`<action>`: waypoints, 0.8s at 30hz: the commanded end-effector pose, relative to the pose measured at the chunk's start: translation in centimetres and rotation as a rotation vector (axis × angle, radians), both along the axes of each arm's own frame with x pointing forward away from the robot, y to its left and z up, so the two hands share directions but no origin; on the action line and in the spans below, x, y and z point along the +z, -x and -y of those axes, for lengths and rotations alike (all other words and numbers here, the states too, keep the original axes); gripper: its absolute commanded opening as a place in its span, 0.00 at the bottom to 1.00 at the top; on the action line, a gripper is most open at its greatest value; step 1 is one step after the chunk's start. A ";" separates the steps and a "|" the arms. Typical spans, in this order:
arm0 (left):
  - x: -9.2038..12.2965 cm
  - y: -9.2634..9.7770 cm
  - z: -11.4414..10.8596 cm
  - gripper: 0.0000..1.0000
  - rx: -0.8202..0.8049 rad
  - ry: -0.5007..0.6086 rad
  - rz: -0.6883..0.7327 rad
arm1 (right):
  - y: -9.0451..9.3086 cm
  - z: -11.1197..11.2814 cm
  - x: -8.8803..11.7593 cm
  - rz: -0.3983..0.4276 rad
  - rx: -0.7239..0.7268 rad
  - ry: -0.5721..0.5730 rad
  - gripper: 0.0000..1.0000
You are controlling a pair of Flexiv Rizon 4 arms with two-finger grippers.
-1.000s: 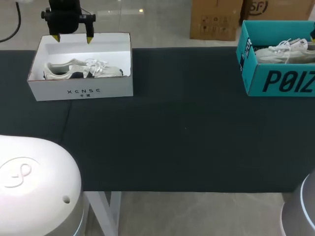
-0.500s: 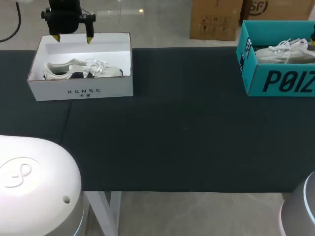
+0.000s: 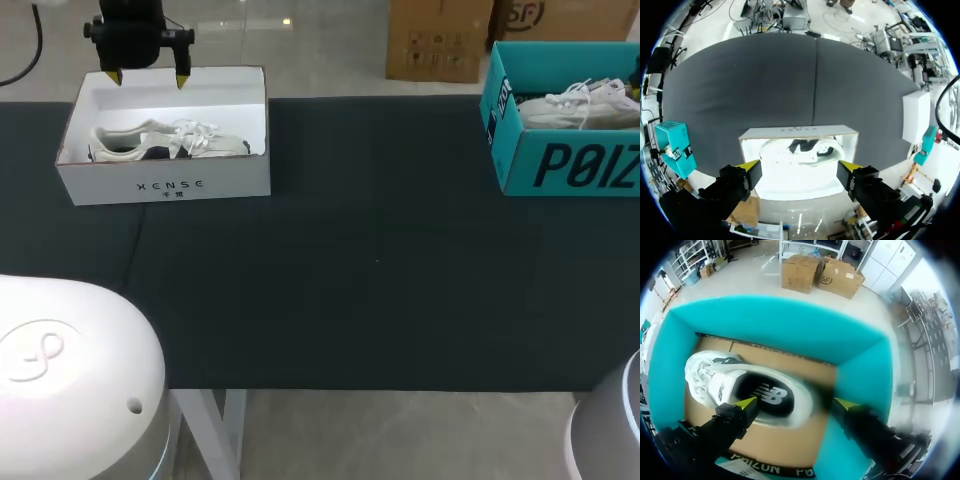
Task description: Take the shoe out of the shoebox, open the shoe tongue, remove and reinsert the insole, then place the shoe into the shoebox
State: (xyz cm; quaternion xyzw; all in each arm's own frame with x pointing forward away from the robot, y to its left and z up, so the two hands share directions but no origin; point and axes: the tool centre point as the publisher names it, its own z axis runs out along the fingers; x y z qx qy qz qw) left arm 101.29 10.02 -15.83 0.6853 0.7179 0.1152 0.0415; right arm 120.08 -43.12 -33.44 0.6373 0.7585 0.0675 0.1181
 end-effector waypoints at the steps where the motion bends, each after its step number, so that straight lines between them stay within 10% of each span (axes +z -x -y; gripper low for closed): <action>1: 0.0 0.0 0.0 1.00 0.000 -0.003 0.001 | -2.4 0.7 -0.9 -0.187 -0.009 0.020 1.00; 12: 0.0 0.0 0.0 1.00 0.000 -0.003 0.001 | -3.0 0.8 -1.7 -0.231 -0.010 0.056 1.00; 13: 0.0 0.0 0.0 1.00 0.000 -0.003 0.001 | -3.0 0.8 -1.8 -0.234 -0.009 0.060 0.83; 15: 0.0 0.0 0.0 1.00 0.000 -0.003 0.001 | -3.0 0.7 -1.9 -0.242 -0.004 0.066 0.00; 24: 0.0 0.0 0.0 1.00 0.000 -0.003 0.001 | -2.8 0.9 -2.0 -0.258 -0.013 0.081 0.00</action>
